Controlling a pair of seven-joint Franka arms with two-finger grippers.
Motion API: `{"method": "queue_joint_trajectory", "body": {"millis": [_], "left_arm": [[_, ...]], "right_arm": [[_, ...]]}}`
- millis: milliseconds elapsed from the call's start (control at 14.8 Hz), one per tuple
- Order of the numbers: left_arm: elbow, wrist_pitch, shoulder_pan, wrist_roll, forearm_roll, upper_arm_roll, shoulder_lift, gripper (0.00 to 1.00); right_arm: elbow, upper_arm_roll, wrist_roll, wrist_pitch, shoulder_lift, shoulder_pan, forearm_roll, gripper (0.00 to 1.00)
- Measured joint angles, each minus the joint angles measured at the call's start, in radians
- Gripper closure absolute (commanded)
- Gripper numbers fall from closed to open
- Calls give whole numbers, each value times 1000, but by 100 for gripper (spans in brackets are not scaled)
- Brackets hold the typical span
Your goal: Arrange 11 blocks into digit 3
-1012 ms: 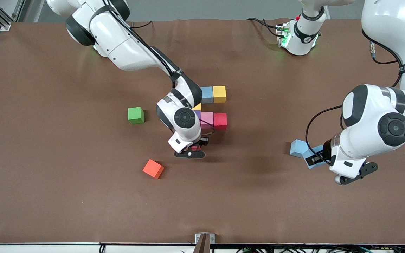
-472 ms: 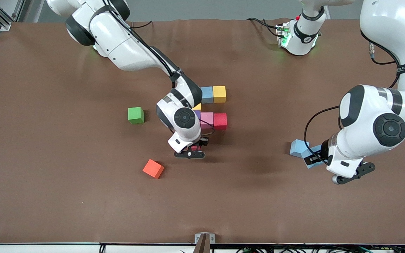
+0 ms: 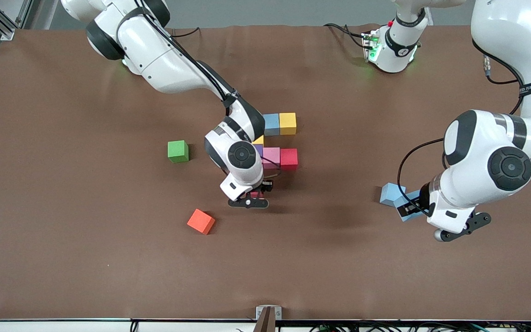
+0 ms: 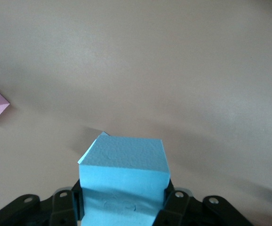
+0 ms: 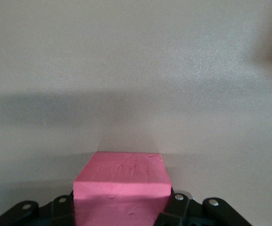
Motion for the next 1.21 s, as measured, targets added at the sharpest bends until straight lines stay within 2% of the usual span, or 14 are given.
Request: {"method": "queue_joint_trajectory", "body": {"millis": [67,135,202,810,1215], "left_arm": [[0,0,-1,-3,0,0,0,98],[0,0,-3,-3,0,0,0,98],[0,0,-5,-4,0,0,0,98],[0,0,-13,-25,0,-1,0,98],[-2,0,-59,-120,0,-1,1,98]], "right_arm": [[0,0,0,0,0,0,0,40],[0,-1,0,0,0,0,0,7],[0,-1,0,0,0,0,0,0],[1,-5,-4,1,-10,-1,0,0],[9,6,-57,-119,-114,-42,10,0]]}}
